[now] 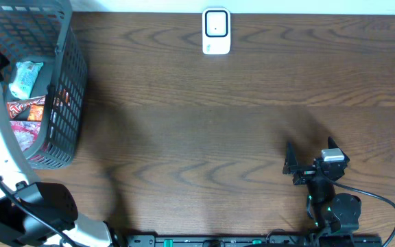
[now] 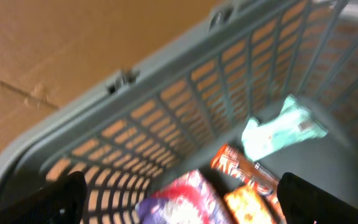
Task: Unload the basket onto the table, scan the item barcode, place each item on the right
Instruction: 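Reach the left gripper into the basket and grasp the purple liner pack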
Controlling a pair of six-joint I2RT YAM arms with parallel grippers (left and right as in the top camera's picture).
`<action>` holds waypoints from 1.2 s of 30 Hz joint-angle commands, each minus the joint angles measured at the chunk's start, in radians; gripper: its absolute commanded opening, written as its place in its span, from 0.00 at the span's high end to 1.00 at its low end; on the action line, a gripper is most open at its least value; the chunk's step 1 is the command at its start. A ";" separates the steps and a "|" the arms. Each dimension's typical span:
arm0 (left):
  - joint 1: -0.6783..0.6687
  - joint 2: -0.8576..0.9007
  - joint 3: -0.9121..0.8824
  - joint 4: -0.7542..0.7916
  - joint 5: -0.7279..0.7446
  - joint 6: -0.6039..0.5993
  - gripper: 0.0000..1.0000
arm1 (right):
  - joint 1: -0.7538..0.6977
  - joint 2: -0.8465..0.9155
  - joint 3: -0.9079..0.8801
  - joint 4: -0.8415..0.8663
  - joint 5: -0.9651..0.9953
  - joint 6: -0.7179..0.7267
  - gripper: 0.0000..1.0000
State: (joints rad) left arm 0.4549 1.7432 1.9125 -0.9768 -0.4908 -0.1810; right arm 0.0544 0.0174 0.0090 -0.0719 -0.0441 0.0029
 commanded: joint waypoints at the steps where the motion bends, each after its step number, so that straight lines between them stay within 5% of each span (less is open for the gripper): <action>1: 0.007 -0.009 0.006 -0.025 0.013 -0.020 0.02 | -0.008 -0.005 -0.003 -0.002 0.009 -0.011 0.01; 7: 0.006 -0.002 -0.031 -0.058 0.194 0.215 0.03 | -0.008 -0.005 -0.003 -0.002 0.009 -0.011 0.01; 19: -0.003 0.001 -0.394 0.021 0.190 0.215 0.04 | -0.008 -0.005 -0.003 -0.002 0.009 -0.011 0.01; 24: -0.003 0.001 -0.531 0.077 0.160 0.214 0.20 | -0.008 -0.005 -0.003 -0.002 0.009 -0.011 0.01; 36: -0.003 0.002 -0.693 0.195 0.166 0.241 0.21 | -0.008 -0.005 -0.003 -0.002 0.009 -0.011 0.01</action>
State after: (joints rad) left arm 0.4545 1.7416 1.2339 -0.7868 -0.3187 0.0353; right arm 0.0544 0.0174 0.0090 -0.0719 -0.0441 0.0029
